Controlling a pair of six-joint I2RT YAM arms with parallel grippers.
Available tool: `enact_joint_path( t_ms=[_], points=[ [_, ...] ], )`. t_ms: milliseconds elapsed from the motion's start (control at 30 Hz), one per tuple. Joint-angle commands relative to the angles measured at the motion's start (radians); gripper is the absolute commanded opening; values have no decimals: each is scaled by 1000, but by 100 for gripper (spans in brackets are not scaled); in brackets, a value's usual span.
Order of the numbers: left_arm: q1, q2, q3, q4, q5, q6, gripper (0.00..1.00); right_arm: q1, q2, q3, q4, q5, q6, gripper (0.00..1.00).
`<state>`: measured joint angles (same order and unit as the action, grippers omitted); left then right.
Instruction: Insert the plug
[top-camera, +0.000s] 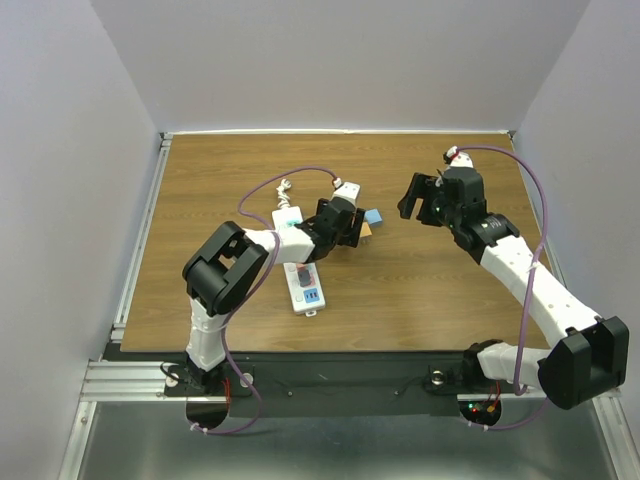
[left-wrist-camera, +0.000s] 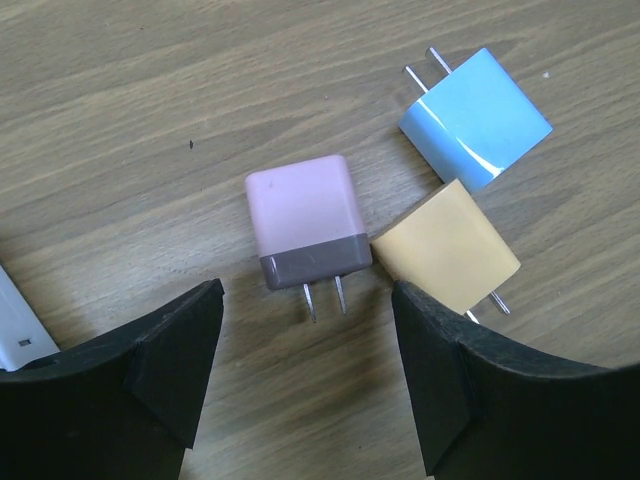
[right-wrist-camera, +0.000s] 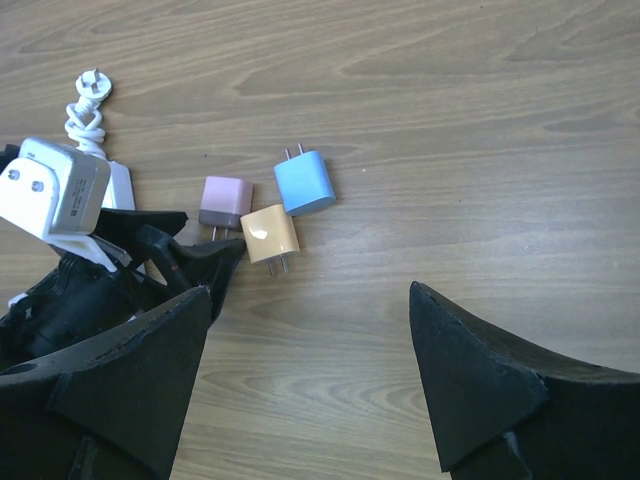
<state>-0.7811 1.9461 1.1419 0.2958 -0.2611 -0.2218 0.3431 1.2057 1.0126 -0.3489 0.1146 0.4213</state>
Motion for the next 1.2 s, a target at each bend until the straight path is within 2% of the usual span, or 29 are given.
enact_joint_path(
  t_ms=[0, 167, 300, 467, 700, 900, 933, 1067, 1167],
  points=[
    [-4, 7, 58, -9, 6, 10, 78, -15, -21, -5, 53, -13, -15, 85],
    [-3, 37, 82, -34, 3, 9, 75, -23, -21, -8, 56, -21, -16, 85],
    [-3, 50, 96, -46, 5, 15, 61, -27, -21, -8, 56, -27, -18, 85],
    [-4, 50, 90, -61, 0, 18, 54, -33, -20, -11, 59, -30, -18, 85],
    [-4, 33, 56, -60, 6, 25, 38, -36, -9, -12, 67, -41, -16, 85],
    [-4, 31, 38, -57, 8, 30, 31, -36, 5, -6, 73, -67, -22, 85],
    [-4, 27, 33, -52, 10, 32, 24, -36, 14, -2, 74, -90, -27, 85],
    [-4, -7, -16, -2, 49, 61, 20, -35, 54, 18, 77, -194, -44, 85],
    [-3, -22, -42, 25, 80, 82, 11, -36, 86, 37, 79, -254, -53, 84]
  ],
)
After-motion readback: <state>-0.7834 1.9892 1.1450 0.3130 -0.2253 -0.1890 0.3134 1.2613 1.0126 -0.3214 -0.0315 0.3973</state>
